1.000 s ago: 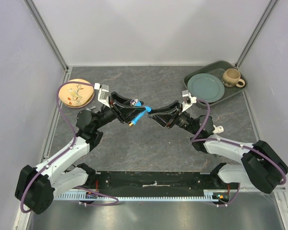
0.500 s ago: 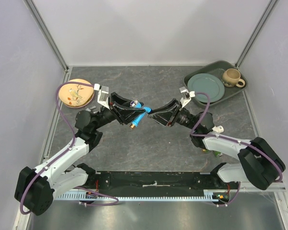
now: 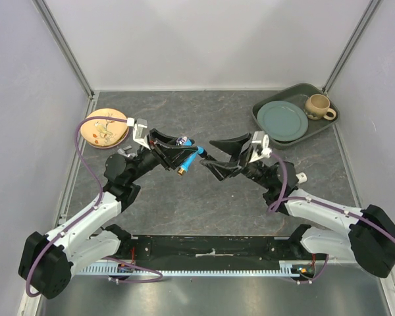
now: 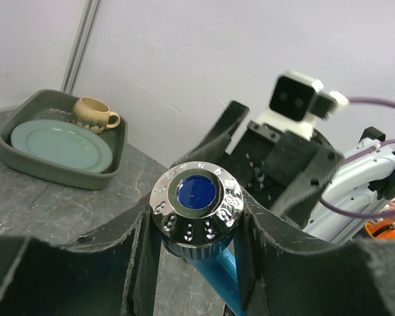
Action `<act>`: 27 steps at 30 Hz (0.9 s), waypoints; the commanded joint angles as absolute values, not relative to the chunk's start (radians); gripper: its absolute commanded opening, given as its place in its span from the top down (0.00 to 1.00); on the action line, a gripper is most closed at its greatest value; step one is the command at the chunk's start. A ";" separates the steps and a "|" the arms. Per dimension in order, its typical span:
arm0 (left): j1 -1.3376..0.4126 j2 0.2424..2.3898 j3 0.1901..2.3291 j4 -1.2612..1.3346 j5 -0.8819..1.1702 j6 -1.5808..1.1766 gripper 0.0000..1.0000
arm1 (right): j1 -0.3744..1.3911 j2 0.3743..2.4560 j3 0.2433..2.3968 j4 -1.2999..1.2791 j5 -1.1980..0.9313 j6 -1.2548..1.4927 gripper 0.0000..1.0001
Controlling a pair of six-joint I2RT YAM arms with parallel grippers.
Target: Install the water faucets
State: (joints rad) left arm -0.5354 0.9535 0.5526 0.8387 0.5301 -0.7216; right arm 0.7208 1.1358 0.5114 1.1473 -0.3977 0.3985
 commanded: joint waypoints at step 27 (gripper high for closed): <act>-0.537 0.971 0.563 0.917 0.526 -0.831 0.98 | 0.893 1.227 0.472 1.269 -0.132 -0.054 0.67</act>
